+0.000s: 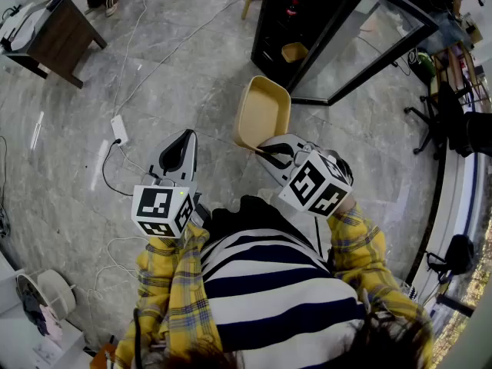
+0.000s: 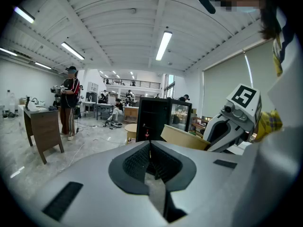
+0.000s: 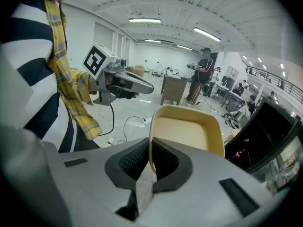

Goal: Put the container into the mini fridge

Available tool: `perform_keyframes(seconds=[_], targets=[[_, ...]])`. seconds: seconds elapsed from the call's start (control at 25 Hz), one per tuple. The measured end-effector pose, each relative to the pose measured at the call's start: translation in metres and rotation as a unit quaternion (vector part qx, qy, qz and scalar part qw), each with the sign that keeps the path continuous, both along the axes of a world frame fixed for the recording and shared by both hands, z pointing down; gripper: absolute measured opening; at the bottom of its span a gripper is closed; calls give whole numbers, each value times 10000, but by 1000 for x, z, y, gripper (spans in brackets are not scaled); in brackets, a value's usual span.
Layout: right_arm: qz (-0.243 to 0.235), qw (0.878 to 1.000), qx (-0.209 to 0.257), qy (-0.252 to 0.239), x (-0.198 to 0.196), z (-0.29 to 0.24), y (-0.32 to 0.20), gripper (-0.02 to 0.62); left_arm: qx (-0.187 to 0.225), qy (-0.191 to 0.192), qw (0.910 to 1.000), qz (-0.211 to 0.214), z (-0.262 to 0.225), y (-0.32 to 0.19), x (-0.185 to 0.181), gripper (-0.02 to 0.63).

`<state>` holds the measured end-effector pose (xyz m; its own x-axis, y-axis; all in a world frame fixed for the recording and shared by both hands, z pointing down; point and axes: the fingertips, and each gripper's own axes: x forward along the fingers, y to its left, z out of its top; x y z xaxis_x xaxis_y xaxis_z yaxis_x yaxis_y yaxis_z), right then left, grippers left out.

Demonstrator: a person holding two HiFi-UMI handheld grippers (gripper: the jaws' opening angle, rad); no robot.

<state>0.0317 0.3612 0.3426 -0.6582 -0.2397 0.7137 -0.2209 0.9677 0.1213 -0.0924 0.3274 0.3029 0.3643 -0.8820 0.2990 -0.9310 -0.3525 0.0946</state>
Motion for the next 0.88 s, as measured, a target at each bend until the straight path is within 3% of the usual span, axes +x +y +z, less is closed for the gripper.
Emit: perform_keyframes(seconds=[0.88], targets=[[-727, 9971, -212, -30, 70, 20, -44, 35, -141, -50, 9984, -545, 14, -35, 74, 18]])
